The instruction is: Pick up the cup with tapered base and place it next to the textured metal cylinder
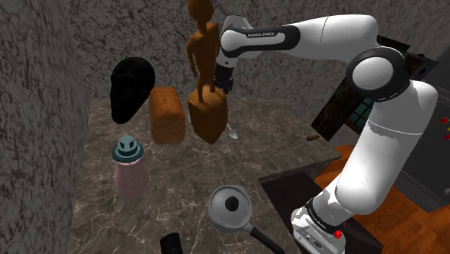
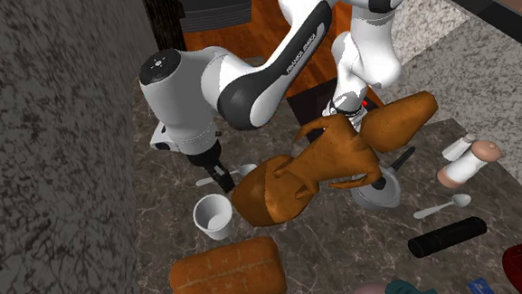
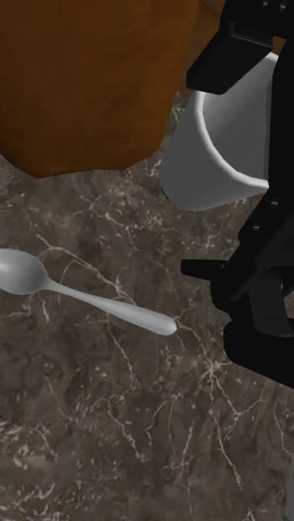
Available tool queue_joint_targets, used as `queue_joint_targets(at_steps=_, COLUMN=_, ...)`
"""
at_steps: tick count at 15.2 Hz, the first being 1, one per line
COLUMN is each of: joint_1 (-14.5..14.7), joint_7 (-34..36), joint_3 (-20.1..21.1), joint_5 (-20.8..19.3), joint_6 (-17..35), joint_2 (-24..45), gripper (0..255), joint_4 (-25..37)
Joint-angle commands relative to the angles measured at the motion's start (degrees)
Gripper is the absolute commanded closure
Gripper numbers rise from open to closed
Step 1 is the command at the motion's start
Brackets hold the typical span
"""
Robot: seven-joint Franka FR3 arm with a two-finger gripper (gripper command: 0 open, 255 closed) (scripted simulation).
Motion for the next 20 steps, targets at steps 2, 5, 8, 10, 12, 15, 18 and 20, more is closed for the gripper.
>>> queue_joint_targets(at_steps=2, joint_1=0.75, joint_7=0.58, joint_3=0.02, joint_5=-0.83, joint_6=-1.43, joint_2=7.79, gripper=0, joint_4=9.38)
queue_joint_targets(at_steps=5, joint_1=1.23, joint_7=0.82, joint_3=-0.01, joint_5=-1.22, joint_6=-1.77, joint_2=11.86, gripper=0, joint_4=13.87)
queue_joint_targets(at_steps=8, joint_1=1.33, joint_7=0.80, joint_3=0.01, joint_5=-1.22, joint_6=0.41, joint_2=12.12, gripper=0, joint_4=11.97)
queue_joint_targets(at_steps=10, joint_1=1.40, joint_7=0.79, joint_3=0.01, joint_5=-1.22, joint_6=1.82, joint_2=12.40, gripper=0, joint_4=10.84)
queue_joint_targets(at_steps=12, joint_1=1.46, joint_7=0.79, joint_3=0.02, joint_5=-1.23, joint_6=2.92, joint_2=12.63, gripper=0, joint_4=9.98)
queue_joint_targets(at_steps=15, joint_1=1.46, joint_7=0.79, joint_3=0.02, joint_5=-1.23, joint_6=2.92, joint_2=12.63, gripper=0, joint_4=9.98)
queue_joint_targets(at_steps=18, joint_1=1.46, joint_7=0.79, joint_3=0.02, joint_5=-1.23, joint_6=2.92, joint_2=12.63, gripper=0, joint_4=9.98)
queue_joint_targets(at_steps=20, joint_1=1.46, joint_7=0.79, joint_3=0.02, joint_5=-1.23, joint_6=2.90, joint_2=12.64, gripper=255, joint_4=9.99)
